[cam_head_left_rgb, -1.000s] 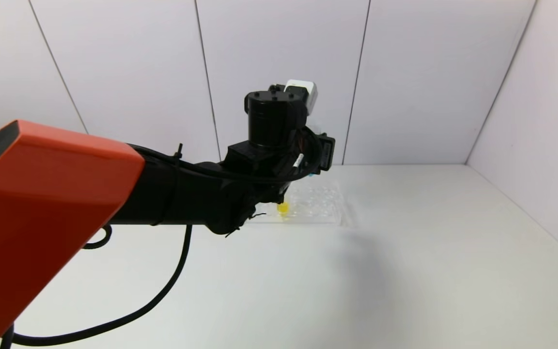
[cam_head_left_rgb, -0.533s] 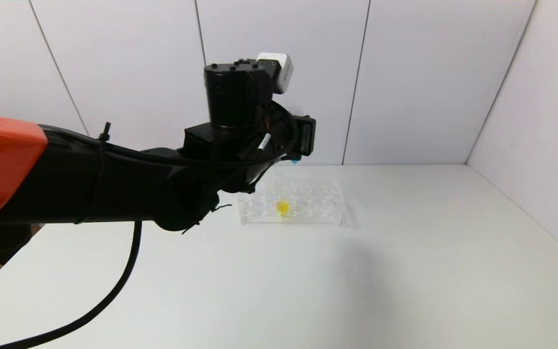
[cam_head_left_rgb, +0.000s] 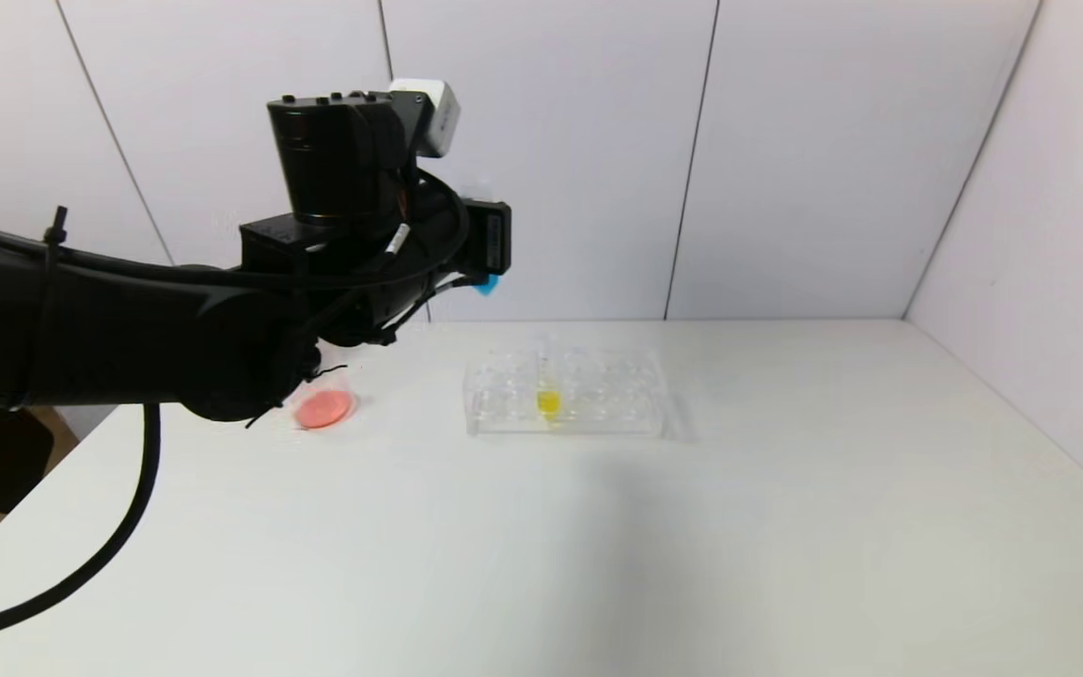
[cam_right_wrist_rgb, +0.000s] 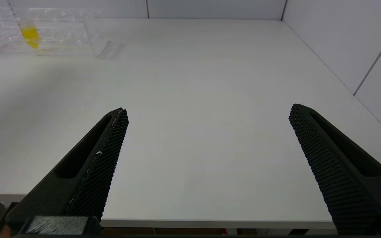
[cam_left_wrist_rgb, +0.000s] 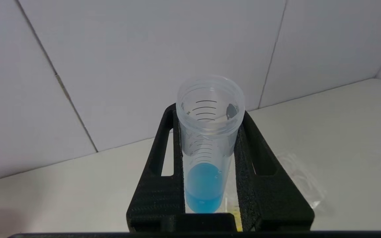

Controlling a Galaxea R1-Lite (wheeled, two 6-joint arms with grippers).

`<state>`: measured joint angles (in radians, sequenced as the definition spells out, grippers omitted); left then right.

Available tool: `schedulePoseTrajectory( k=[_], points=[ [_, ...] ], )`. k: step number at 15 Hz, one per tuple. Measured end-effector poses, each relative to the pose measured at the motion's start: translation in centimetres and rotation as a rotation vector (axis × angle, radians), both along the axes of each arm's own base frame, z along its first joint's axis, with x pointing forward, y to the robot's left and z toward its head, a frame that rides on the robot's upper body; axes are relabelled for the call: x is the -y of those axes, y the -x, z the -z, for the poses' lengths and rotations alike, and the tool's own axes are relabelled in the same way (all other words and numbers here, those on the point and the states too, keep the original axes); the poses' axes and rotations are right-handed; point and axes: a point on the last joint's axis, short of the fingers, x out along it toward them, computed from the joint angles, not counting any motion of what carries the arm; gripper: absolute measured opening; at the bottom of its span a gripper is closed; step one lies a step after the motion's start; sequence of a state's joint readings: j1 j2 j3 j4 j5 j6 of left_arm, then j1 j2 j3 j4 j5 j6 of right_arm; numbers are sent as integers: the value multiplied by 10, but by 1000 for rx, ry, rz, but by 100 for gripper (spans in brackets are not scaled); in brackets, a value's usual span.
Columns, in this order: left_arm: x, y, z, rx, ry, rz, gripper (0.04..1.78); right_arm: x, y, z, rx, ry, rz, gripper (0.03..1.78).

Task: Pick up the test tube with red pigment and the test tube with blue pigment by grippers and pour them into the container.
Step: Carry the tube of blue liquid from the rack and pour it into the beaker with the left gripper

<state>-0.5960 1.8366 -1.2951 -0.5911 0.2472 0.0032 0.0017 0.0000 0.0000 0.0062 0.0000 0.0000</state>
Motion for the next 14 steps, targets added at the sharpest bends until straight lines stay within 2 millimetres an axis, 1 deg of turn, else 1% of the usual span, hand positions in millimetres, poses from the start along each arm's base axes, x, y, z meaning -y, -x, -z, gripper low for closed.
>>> schedulePoseTrajectory(
  k=[7, 14],
  points=[
    [-58, -14, 8, 21, 5, -102, 45, 0, 0, 0, 0, 0, 0, 177],
    [-93, -21, 15, 1, -6, -200, 45, 0, 0, 0, 0, 0, 0, 177]
  ],
)
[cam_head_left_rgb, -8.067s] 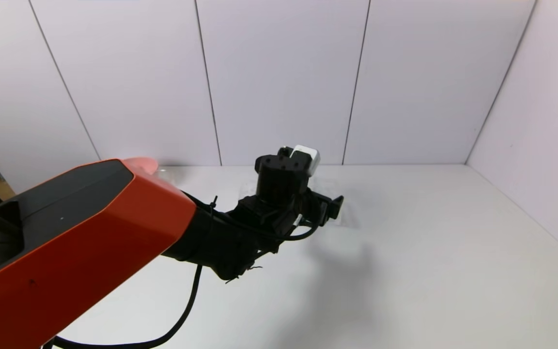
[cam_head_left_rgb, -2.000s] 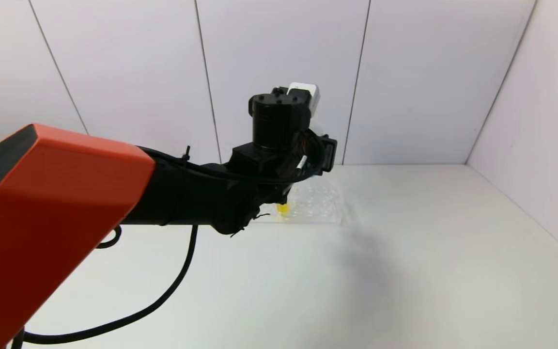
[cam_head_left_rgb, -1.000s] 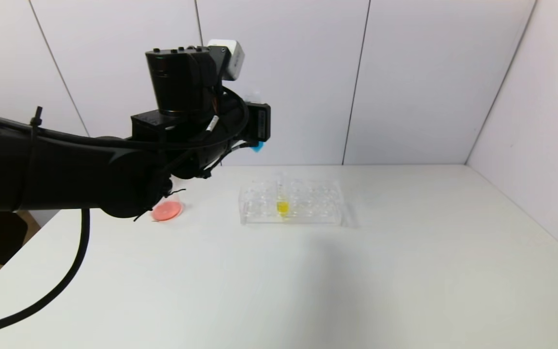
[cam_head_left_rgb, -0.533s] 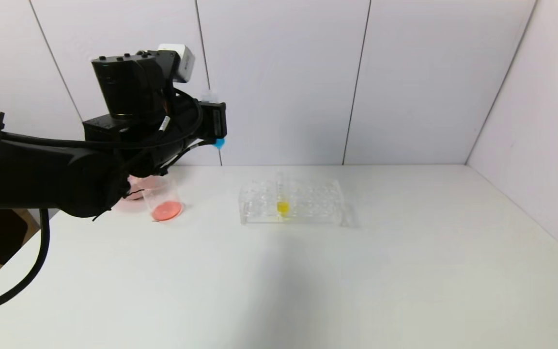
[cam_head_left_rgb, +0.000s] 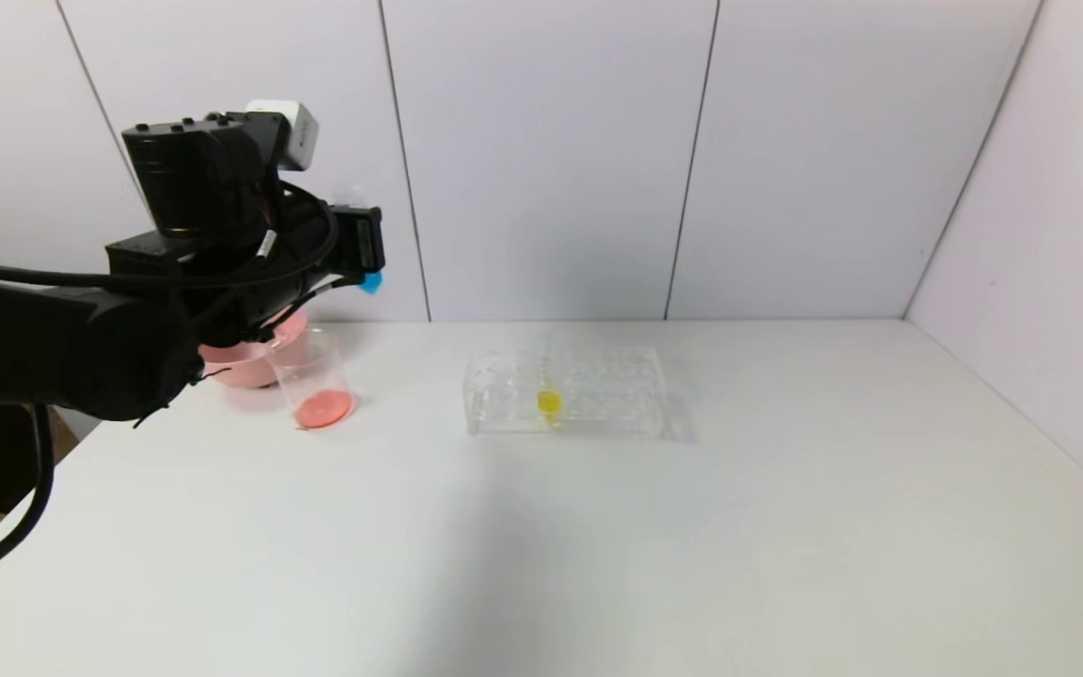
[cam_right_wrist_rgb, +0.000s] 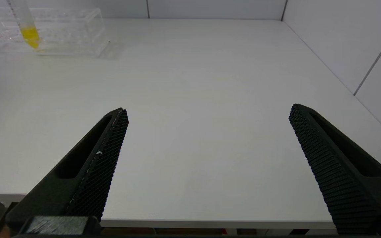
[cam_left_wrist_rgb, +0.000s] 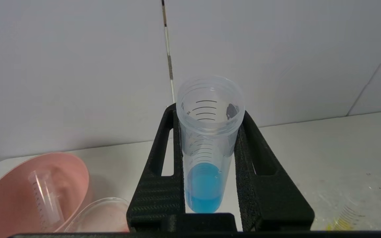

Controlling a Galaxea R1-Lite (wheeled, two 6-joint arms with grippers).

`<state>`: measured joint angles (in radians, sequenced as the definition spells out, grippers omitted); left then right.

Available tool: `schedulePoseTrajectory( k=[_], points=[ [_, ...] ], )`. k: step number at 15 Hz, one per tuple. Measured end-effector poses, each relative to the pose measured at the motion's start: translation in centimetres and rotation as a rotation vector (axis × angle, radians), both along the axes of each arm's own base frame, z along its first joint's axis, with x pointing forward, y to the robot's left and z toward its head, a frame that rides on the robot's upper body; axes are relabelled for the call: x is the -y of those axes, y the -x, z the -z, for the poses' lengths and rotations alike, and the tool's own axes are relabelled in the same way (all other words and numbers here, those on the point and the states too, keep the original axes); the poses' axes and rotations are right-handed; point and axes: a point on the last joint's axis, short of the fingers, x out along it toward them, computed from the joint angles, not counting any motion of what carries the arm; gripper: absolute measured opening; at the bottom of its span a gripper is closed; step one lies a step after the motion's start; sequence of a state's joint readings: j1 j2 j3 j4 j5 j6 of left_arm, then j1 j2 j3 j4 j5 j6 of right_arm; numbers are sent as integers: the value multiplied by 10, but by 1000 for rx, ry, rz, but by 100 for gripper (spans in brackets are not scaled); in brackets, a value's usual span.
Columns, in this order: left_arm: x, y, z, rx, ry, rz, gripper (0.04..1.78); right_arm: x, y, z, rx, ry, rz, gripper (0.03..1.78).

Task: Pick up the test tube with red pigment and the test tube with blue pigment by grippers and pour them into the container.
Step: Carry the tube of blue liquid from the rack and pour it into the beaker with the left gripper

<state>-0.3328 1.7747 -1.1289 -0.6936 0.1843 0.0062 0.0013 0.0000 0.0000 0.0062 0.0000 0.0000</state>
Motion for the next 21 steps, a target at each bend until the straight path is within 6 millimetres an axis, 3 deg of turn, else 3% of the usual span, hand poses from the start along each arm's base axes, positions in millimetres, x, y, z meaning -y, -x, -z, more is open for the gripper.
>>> schedulePoseTrajectory(
  k=[15, 21],
  points=[
    [-84, -16, 13, -12, -11, -126, 45, 0, 0, 0, 0, 0, 0, 177],
    [-129, -15, 15, -19, -18, -181, 45, 0, 0, 0, 0, 0, 0, 177]
  ],
)
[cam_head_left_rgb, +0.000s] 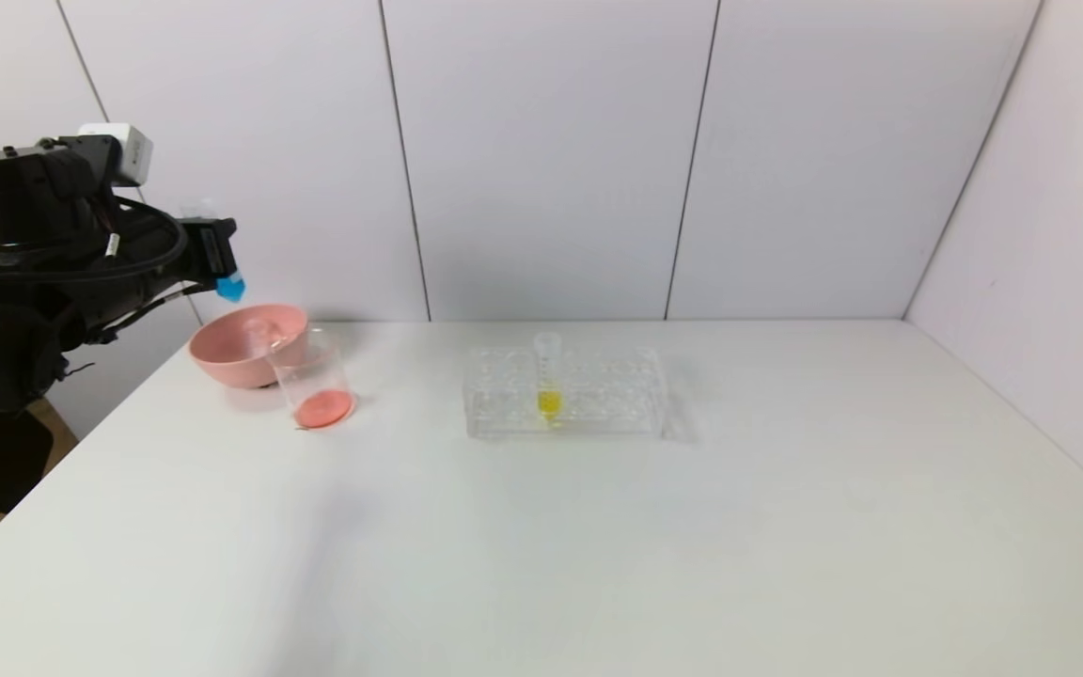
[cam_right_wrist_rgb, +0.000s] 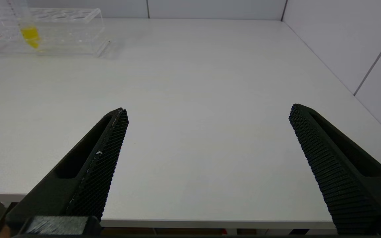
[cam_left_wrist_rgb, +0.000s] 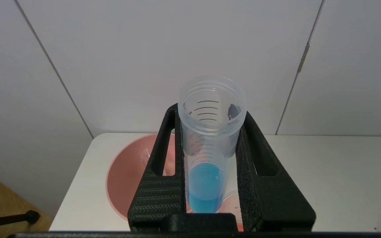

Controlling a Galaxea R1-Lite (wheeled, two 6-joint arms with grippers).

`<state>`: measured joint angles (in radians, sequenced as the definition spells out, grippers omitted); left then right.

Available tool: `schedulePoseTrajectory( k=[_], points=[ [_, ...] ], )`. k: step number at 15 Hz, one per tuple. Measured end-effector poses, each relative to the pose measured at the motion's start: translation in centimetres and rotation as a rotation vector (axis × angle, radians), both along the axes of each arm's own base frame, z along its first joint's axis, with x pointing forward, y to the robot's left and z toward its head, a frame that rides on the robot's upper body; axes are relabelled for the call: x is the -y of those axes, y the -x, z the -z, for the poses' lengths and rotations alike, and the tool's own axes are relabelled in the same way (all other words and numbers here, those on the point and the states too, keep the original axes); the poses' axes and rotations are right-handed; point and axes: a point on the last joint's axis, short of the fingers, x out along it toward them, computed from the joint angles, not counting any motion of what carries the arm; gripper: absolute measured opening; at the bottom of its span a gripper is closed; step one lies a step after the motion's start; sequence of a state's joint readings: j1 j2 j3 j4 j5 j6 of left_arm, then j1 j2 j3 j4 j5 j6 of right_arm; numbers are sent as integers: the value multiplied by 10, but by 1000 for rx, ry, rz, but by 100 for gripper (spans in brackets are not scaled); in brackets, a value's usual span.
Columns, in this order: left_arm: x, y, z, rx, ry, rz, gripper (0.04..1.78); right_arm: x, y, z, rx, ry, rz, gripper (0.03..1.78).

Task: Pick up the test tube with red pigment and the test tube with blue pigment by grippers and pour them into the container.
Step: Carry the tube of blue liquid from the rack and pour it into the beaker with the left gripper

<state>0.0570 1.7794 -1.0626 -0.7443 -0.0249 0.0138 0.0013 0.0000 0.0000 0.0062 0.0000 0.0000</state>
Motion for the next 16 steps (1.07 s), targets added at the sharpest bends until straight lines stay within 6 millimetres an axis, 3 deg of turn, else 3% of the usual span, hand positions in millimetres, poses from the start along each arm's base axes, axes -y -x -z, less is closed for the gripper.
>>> schedulePoseTrajectory(
  k=[4, 16],
  points=[
    [-15, -1, 2, -2, -26, -16, 45, 0, 0, 0, 0, 0, 0, 177],
    [-20, -8, 21, -32, -104, 10, 45, 0, 0, 0, 0, 0, 0, 177]
  ],
)
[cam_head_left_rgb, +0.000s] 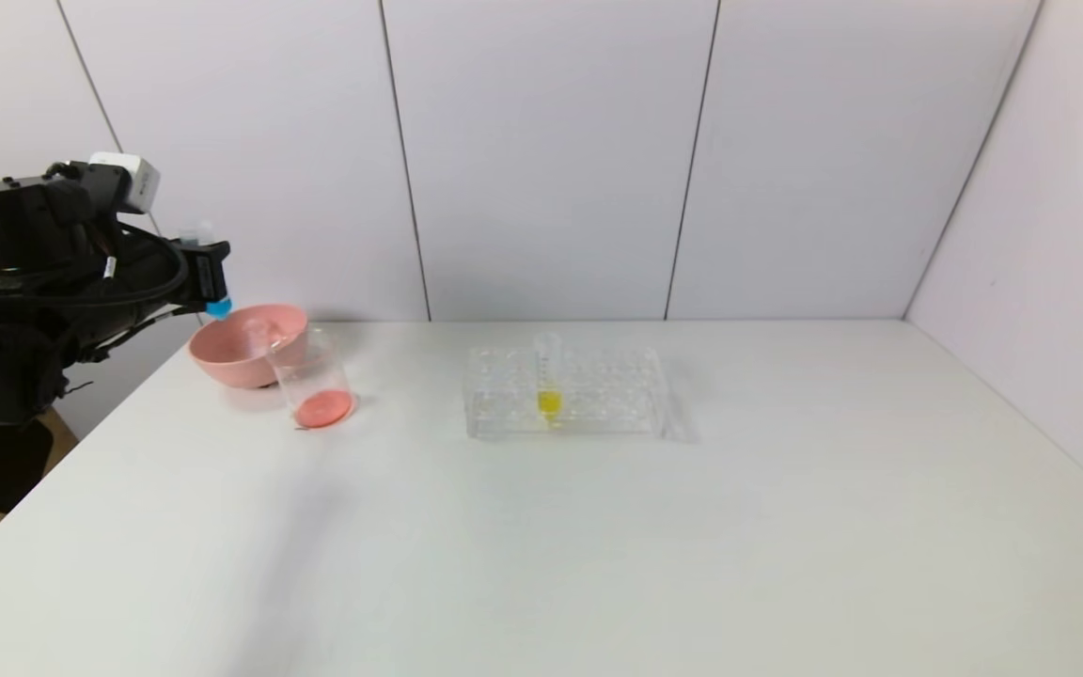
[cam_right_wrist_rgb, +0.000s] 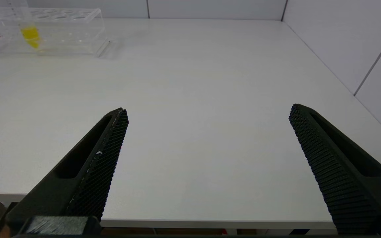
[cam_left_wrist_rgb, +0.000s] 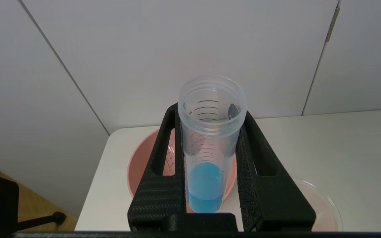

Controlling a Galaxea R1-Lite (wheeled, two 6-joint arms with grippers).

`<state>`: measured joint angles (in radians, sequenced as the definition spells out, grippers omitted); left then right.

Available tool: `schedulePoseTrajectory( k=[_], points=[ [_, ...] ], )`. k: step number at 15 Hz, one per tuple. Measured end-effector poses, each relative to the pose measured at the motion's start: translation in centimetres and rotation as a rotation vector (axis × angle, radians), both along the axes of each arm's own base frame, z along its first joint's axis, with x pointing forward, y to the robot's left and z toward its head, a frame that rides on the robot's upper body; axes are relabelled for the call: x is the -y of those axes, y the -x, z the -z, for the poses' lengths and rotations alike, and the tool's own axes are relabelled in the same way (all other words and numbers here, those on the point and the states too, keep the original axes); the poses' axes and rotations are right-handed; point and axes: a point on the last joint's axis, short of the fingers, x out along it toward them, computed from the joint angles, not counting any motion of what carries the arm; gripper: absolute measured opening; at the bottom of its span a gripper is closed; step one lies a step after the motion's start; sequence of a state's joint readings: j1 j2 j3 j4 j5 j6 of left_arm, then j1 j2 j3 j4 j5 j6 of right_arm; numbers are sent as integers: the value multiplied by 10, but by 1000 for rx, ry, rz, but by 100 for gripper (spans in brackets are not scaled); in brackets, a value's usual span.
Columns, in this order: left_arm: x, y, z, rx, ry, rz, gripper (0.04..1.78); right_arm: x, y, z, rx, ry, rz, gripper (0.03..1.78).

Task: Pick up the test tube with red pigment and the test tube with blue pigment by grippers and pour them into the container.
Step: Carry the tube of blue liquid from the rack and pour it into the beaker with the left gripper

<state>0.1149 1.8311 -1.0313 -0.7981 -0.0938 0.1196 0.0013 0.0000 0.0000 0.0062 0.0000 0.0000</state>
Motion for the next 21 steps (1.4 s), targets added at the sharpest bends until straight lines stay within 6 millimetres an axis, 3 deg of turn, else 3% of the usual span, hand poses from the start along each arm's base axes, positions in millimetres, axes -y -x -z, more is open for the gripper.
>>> schedulePoseTrajectory(
  k=[6, 21],
  points=[
    [3, -8, 11, -21, -56, 14, 45, 0, 0, 0, 0, 0, 0, 178],
    [-1, -9, -6, -3, -129, 55, 45, 0, 0, 0, 0, 0, 0, 177]
  ],
)
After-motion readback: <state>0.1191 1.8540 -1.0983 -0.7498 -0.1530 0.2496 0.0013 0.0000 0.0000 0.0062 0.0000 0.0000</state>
